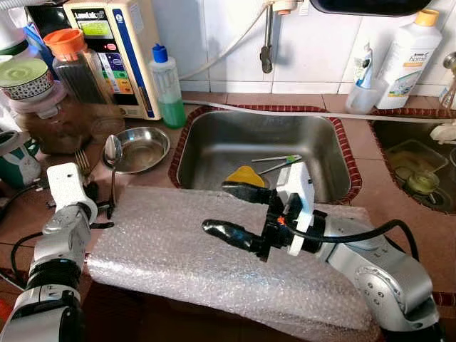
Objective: Kitchen organization
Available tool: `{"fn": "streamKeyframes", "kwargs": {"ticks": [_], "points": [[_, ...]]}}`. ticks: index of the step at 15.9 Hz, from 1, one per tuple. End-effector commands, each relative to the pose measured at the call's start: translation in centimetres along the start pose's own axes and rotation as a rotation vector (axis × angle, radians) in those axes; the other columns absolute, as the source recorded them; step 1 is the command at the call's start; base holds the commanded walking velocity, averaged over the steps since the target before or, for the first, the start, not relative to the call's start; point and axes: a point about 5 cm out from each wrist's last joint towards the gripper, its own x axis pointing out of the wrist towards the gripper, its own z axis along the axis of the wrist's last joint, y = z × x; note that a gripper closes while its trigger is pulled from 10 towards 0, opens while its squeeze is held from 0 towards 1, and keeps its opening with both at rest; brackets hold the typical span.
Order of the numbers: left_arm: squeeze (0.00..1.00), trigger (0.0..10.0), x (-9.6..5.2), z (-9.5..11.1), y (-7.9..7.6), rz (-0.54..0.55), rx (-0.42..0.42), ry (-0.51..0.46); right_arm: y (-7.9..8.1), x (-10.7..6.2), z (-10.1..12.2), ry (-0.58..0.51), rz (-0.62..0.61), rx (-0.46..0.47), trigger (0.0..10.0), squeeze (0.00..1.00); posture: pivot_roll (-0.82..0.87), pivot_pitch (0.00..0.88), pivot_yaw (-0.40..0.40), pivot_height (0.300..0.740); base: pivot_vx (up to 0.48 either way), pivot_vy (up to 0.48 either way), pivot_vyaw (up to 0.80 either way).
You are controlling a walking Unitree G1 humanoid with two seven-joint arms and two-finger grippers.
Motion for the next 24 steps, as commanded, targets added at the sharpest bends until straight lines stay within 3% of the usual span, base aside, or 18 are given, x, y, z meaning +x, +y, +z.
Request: {"fn": "streamKeyframes", "kwargs": {"ticks": [1, 7, 10, 14, 18, 21, 24], "points": [[0.0, 0.0, -0.4, -2.1, 1.1, 0.057, 0.0, 0.072, -0.2, 0.0, 0.5, -0.017, 0.003, -0.013, 10.0, 0.0, 0.04, 0.042, 0.083, 0.74, 0.0, 0.0, 0.0], [0.0, 0.0, -0.8, -2.1, 1.5, 0.084, -0.06, 0.0, -0.5, 0.0, 0.6, -0.012, -0.011, -0.026, 10.0, 0.0, 0.04, 0.039, 0.078, 0.74, 0.0, 0.0, 0.0], [0.0, 0.0, -1.0, -0.8, 2.0, 0.134, -0.015, -0.102, -0.8, 0.0, 0.5, -0.007, -0.024, -0.034, 10.0, 0.0, 0.04, 0.034, 0.076, 0.74, 0.0, 0.0, 0.0], [0.0, 0.0, -1.5, 0.5, 1.5, 0.16, 0.029, -0.221, -1.1, 0.0, 0.5, -0.007, -0.038, -0.042, 10.0, 0.0, 0.04, 0.031, 0.074, 0.74, 0.0, 0.0, 0.0], [0.0, 0.0, -2.0, 1.4, 0.6, 0.14, 0.059, -0.302, -1.3, 0.1, 0.4, -0.005, -0.046, -0.05, 10.0, 0.0, 0.04, 0.029, 0.072, 0.74, 0.0, 0.0, 0.0], [0.0, 0.0, -2.6, 2.8, -1.1, 0.089, 0.123, -0.399, -1.7, 0.0, 0.4, -0.004, -0.076, -0.064, 10.0, 0.0, 0.04, 0.031, 0.072, 0.74, 0.0, 0.0, 0.0], [0.0, 0.0, -3.4, 4.5, -2.6, 0.039, 0.196, -0.514, -3.0, -0.1, 0.8, -0.045, -0.179, -0.073, 10.0, 0.0, 0.05, 0.032, 0.073, 0.74, 0.0, 0.0, 0.0]]}}
